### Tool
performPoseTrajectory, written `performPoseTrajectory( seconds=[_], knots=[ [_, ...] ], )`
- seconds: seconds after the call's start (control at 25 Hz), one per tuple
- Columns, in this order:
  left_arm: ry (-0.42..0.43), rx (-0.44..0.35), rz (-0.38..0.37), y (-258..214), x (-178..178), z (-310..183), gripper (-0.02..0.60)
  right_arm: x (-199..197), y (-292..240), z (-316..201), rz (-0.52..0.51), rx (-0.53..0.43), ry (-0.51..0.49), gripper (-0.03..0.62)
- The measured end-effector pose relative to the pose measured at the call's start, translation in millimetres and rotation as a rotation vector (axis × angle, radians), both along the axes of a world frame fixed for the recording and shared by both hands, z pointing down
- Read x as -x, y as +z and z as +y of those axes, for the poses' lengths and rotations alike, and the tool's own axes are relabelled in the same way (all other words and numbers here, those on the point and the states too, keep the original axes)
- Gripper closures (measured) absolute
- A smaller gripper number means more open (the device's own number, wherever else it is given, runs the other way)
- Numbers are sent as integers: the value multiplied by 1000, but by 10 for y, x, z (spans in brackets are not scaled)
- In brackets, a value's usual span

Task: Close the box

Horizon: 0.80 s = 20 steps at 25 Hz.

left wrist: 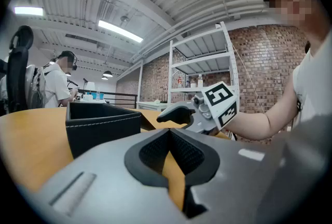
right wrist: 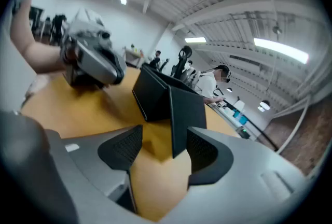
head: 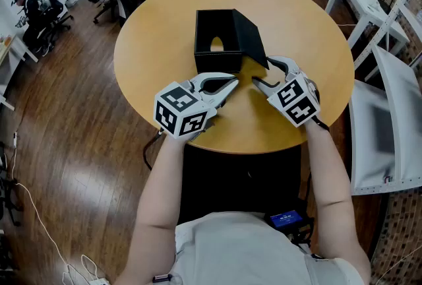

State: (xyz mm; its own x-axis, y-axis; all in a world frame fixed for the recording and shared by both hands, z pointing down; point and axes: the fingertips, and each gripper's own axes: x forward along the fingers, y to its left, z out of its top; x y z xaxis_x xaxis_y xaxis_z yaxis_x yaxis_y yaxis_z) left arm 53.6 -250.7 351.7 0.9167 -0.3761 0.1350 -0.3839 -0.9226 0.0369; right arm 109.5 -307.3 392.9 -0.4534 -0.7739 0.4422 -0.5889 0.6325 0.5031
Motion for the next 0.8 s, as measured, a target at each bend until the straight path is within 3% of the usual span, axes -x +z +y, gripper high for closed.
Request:
performPoseTrajectory(
  seconds=[0.16, 0.28, 0.44, 0.56, 0.68, 0.72, 0.8],
  knots=[
    [3, 6, -4, 30, -1, 31, 580, -120, 228, -289, 175, 21, 85, 332],
    [3, 7, -6, 30, -17, 41, 580, -237, 280, -422, 263, -8, 137, 485],
    [3, 7, -7, 30, -20, 41, 580, -449, -44, -462, 405, -228, 217, 530],
    [2, 6, -7, 27, 7, 47, 580, -462, -515, -451, 609, -456, 222, 530],
    [0, 6, -7, 38, -8, 53, 580, -349, -920, -427, 837, -637, 165, 506],
    [0, 5, -7, 45, -22, 55, 580, -319, -1028, -421, 890, -676, 151, 476],
    [1, 4, -9, 55, -33, 59, 580, -248, -1210, -410, 942, -718, 128, 355]
  ],
)
